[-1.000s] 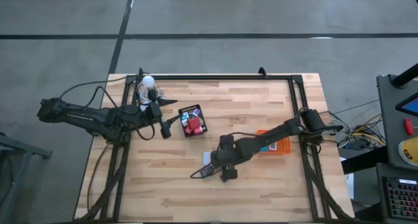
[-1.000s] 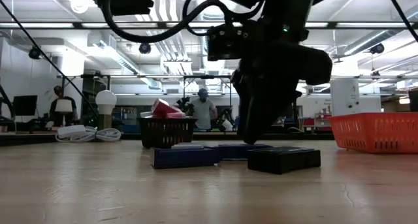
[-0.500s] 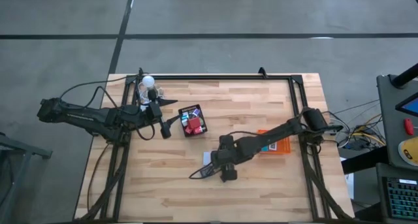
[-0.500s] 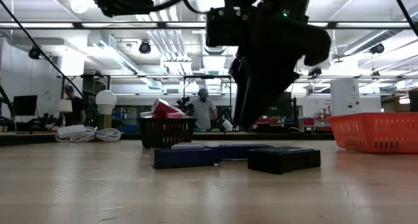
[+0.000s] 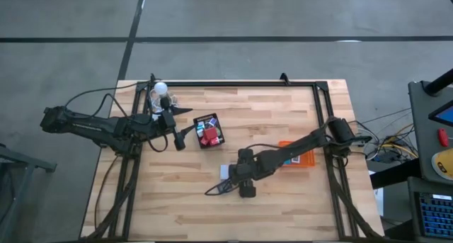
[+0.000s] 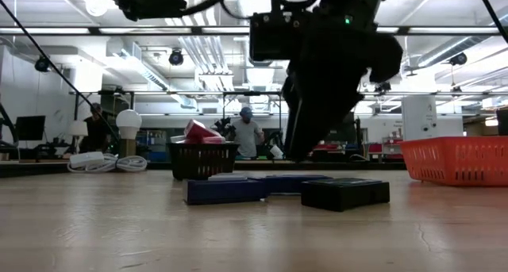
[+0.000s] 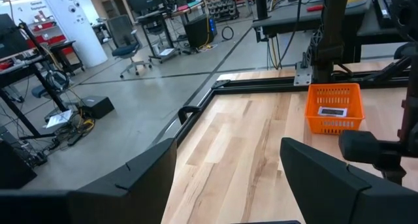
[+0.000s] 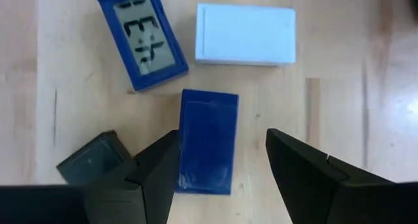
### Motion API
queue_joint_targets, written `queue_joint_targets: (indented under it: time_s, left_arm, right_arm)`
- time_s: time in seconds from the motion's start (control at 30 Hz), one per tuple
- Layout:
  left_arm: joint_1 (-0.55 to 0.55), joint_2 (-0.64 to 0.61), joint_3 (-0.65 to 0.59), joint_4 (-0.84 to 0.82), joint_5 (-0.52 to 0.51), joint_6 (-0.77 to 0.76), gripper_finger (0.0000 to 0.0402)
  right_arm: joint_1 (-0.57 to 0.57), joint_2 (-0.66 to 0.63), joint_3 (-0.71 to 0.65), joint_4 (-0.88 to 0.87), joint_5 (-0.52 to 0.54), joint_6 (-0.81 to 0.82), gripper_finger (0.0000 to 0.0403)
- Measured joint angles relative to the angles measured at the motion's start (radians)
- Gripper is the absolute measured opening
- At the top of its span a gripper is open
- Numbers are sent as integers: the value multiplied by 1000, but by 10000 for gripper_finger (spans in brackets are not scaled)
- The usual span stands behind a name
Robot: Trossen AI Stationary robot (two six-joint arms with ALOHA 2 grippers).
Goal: Pick & Place Office items
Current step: Put the right dark blue digital clock in the orange bin
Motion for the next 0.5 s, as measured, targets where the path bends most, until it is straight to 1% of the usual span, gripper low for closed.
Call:
queue_joint_targets:
  time_s: [0.5]
  left_arm:
    - [0,0,0,0,0,0,275]
  right_arm:
    - [10,18,-6,20,-3,16,221]
